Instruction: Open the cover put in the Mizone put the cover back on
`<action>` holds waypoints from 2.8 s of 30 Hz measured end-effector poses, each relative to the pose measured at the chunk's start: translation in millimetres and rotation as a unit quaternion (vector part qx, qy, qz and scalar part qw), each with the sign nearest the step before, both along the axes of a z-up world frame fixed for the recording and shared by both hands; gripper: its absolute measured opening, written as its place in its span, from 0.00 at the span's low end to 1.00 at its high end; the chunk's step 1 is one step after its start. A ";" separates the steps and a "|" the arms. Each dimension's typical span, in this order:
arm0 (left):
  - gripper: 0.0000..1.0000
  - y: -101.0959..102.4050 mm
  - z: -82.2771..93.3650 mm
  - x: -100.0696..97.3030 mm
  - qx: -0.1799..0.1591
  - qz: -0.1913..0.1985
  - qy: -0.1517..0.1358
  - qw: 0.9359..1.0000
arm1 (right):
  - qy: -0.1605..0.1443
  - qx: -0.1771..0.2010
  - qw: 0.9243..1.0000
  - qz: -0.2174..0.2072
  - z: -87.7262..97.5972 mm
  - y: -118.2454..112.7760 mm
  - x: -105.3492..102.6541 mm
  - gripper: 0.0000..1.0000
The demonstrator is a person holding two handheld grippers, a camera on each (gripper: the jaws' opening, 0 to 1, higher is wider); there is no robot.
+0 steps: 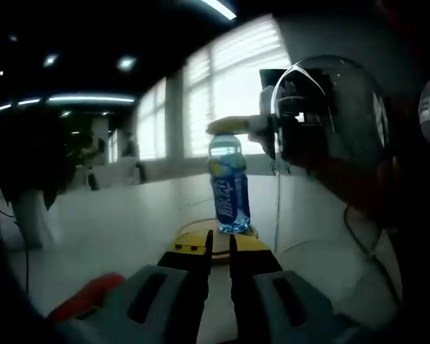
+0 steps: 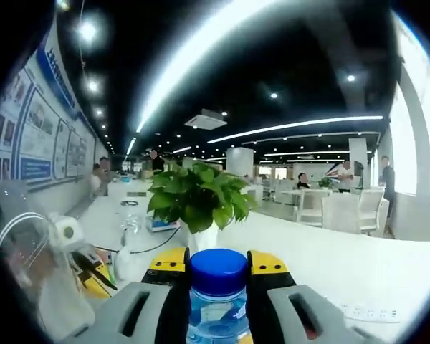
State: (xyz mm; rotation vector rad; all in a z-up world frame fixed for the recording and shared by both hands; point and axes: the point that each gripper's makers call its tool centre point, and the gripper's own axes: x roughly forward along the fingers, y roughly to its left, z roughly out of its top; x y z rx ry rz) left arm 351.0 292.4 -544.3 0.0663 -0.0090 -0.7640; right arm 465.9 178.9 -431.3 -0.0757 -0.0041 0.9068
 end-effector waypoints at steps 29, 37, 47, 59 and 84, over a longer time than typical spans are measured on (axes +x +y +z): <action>0.00 -1.4 0.4 -1.4 0.003 -0.002 -0.001 1.000 | -0.005 0.012 1.000 0.022 1.0 27.3 2.7 0.22; 0.01 -1.9 0.8 -2.1 0.003 -0.003 -0.002 1.000 | 0.003 0.020 1.000 0.021 -0.2 18.1 2.6 0.23; 0.00 -1.7 -1.0 -0.9 0.004 -0.002 0.000 1.000 | 0.008 0.021 1.000 0.018 -0.8 18.3 2.3 0.23; 0.00 -0.3 0.1 -0.7 0.001 -0.001 0.000 1.000 | 0.009 0.027 0.999 0.017 -1.1 18.7 2.3 0.23; 0.00 0.5 2.4 -0.8 -0.015 -0.004 0.005 1.000 | 0.012 0.036 0.999 0.012 -1.7 19.2 2.2 0.23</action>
